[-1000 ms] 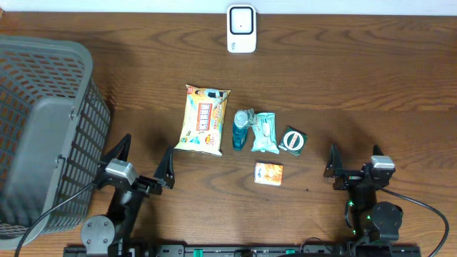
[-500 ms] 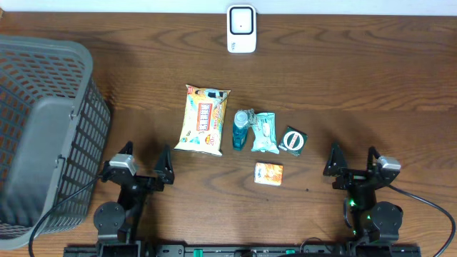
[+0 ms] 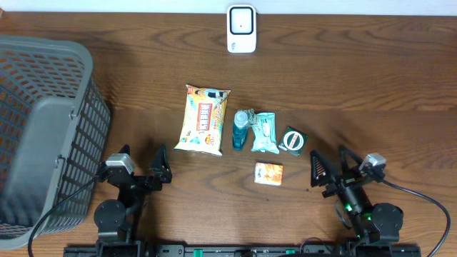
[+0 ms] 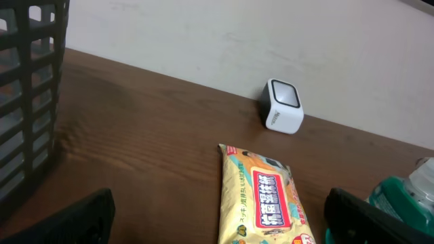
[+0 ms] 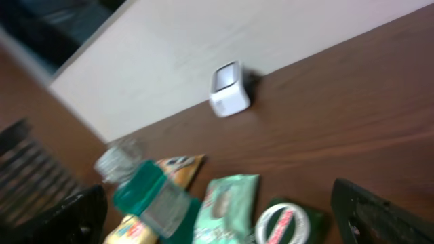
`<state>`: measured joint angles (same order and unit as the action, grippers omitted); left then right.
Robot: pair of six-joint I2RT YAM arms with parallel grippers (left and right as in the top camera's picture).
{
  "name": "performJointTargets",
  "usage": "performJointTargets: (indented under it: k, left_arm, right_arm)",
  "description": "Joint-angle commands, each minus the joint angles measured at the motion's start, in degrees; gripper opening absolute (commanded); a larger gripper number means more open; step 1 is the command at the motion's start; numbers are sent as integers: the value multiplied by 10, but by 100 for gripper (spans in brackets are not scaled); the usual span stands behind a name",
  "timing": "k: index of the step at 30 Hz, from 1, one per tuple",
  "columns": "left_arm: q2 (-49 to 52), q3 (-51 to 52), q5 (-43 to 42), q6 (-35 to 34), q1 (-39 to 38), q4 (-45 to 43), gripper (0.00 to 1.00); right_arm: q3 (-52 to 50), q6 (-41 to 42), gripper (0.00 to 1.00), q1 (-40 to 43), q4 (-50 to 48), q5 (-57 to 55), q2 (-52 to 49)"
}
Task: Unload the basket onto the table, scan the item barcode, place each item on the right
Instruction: 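Open the right gripper and move it toward the orange box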
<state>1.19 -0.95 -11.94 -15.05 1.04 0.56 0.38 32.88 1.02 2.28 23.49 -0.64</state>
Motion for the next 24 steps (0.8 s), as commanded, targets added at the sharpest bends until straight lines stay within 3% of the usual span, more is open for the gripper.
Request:
performJointTargets:
  k: [1,7,13,20,24]
  left_arm:
    - [2,7,-4,-3,2,24,98]
    - [0,7,-4,-3,2,24,98]
    - [-11,7,-4,-3,2,19,98]
    - [-11,7,-4,-3,2,23,98]
    - [-10,7,-4,-3,2,23,98]
  right_arm:
    - [-1,11,98,-11,2,82,3]
    - [-1,12,99,-11,10,198,3]
    - [-1,42,99,-11,13,219,-17]
    - [-1,70,99,-11,13,222,-134]
    - [-1,99,99,-11,12,279,-202]
